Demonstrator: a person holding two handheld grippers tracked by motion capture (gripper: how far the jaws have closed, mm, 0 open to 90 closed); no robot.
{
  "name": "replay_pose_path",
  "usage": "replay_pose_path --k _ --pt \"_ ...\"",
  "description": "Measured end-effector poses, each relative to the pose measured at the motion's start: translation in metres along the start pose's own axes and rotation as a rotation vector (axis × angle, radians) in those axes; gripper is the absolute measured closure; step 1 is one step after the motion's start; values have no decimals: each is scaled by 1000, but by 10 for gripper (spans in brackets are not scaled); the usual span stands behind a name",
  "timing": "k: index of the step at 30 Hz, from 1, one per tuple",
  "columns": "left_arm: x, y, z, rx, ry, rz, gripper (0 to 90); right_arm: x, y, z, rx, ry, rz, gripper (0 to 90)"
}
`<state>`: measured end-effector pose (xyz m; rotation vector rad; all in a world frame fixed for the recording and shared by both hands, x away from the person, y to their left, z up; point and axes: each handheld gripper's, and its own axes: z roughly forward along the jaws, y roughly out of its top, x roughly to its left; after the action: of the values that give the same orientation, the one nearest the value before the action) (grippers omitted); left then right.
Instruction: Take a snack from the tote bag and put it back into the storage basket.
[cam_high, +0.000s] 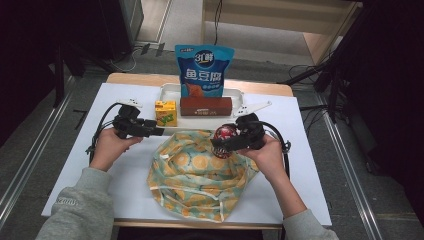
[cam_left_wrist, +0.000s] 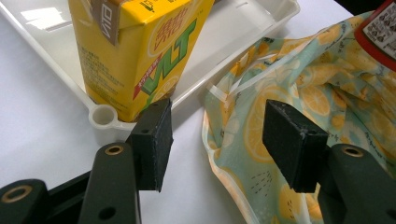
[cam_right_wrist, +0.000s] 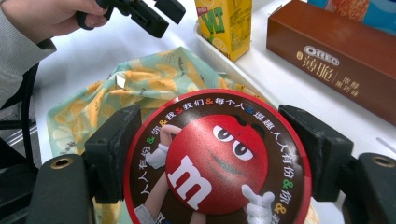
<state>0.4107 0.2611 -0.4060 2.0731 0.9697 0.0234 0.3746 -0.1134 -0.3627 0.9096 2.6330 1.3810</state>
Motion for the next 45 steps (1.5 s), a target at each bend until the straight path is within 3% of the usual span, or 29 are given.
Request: replay_pose_path --k 45 --pt "-6 -1 -5 -10 -12 16 429 -22 36 1 -26 -22 2 252"
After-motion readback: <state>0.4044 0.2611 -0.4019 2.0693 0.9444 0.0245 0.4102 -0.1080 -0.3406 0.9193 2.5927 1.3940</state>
